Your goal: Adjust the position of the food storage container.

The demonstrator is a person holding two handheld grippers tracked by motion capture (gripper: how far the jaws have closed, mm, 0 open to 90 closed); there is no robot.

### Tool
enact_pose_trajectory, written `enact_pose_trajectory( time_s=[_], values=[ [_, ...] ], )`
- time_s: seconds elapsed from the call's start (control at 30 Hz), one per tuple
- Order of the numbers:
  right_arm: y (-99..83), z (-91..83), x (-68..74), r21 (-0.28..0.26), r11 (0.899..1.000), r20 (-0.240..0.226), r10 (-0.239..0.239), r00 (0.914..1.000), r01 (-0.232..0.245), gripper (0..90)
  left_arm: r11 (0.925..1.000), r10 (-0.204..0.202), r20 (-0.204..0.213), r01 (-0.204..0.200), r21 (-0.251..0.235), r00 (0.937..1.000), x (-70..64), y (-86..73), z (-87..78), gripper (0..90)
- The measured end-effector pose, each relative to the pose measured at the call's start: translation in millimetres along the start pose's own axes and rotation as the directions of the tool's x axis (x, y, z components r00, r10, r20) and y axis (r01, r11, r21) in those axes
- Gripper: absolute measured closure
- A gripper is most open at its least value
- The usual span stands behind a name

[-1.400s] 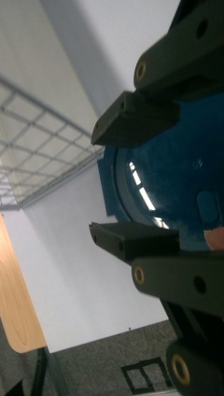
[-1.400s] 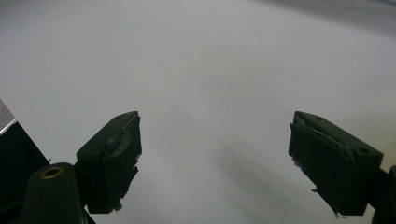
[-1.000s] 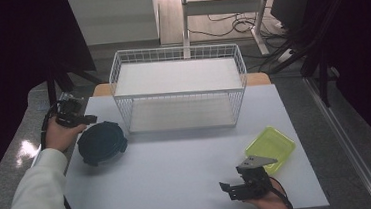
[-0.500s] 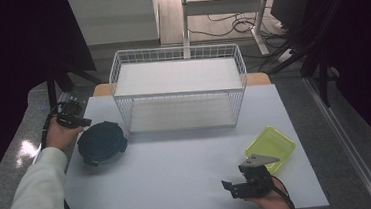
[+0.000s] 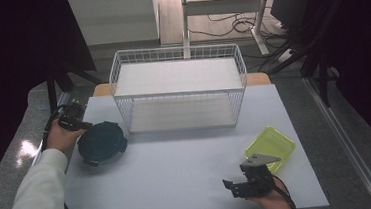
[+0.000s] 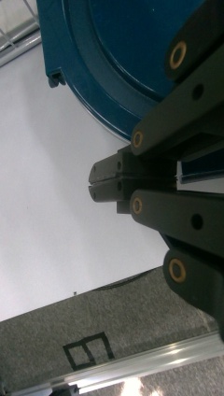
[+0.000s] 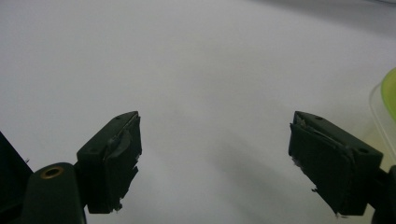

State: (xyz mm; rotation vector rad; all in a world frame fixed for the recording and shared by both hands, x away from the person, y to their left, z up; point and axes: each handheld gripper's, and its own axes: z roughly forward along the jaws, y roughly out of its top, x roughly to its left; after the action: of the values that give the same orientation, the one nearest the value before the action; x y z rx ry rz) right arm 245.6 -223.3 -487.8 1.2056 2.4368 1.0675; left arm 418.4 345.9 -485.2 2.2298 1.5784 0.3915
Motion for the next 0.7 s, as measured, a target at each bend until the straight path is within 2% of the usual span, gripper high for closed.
enact_pose_trajectory(
  time_s=[0.1,0.17,0.33,0.47,0.7],
  values=[
    [0.1,-0.2,-0.6,-0.003,1.000,0.003,0.004,1.0000,-0.004,17.2,0.9999,0.010,0.000,-0.010,0.006,0.9999,-1.5,-0.9,-1.2,90.0],
    [0.2,-0.5,-0.5,-0.003,1.000,0.005,0.003,1.0000,-0.003,17.2,0.9998,0.019,0.010,-0.019,0.001,0.9998,-2.2,-3.1,-1.9,90.0],
    [0.5,0.0,-0.5,0.000,1.000,0.007,0.005,1.0000,-0.005,17.2,0.9997,0.010,0.050,-0.008,-0.024,0.9987,-7.7,-8.3,-2.7,90.0],
    [1.2,0.1,0.6,0.000,1.000,0.008,0.003,1.0000,-0.003,17.2,0.9989,0.037,0.071,-0.035,-0.031,0.9968,-18.7,-8.9,-3.2,90.0],
    [1.8,0.3,1.6,-0.001,1.000,0.004,0.000,1.0000,0.000,17.2,0.9964,0.073,0.142,-0.066,-0.054,0.9872,-43.6,-13.2,-4.1,90.0]
  ],
)
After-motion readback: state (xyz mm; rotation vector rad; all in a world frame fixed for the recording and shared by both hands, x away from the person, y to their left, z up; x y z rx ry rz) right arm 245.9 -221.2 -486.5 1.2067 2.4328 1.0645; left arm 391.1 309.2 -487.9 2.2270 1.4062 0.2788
